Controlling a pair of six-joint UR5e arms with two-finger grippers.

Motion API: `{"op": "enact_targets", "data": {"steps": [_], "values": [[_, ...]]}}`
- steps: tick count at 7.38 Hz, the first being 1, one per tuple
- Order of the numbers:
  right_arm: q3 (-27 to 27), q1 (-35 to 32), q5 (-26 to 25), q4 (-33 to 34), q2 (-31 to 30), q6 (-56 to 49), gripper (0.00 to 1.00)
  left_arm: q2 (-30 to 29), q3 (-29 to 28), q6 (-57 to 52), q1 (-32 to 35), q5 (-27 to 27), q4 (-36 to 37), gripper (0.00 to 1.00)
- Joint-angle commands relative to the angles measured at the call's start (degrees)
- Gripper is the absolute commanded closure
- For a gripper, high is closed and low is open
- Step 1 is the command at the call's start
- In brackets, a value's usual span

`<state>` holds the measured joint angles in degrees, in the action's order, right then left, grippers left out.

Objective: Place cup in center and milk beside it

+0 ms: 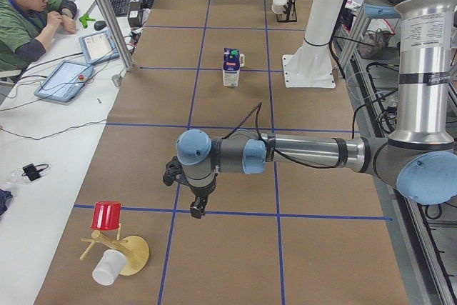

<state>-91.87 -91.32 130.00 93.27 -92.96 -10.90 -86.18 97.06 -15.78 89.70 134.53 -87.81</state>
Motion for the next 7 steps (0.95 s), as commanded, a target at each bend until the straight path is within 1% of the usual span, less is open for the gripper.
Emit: {"op": "enact_targets", "data": {"steps": [1, 7], "values": [[0.5, 0.0, 0.0, -0.4, -0.1, 0.0, 0.00, 0.2, 0.2, 0.1, 0.0, -0.2, -0.7, 0.01], [2.9, 0.0, 0.1, -0.5, -0.1, 0.0, 0.00, 0.2, 0.2, 0.0, 0.0, -0.3, -0.7, 0.01]]}}
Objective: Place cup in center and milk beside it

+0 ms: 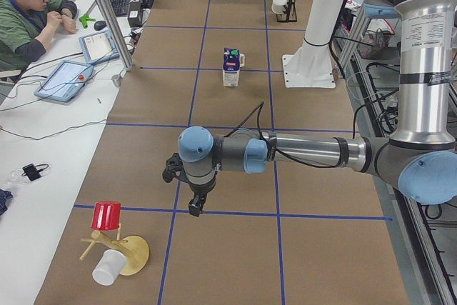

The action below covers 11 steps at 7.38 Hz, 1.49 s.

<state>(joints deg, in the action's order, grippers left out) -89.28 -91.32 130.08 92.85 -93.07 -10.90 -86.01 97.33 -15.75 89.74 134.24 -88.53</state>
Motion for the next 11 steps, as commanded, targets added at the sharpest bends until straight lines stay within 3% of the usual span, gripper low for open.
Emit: {"op": "enact_targets", "data": {"steps": [1, 11], "values": [[0.3, 0.0, 0.1, 0.1, 0.0, 0.0, 0.00, 0.1, -0.1, 0.0, 0.0, 0.0, 0.0, 0.01], [0.3, 0.0, 0.2, 0.1, 0.0, 0.1, 0.00, 0.8, 0.0, 0.0, 0.0, 0.1, 0.0, 0.01]]}}
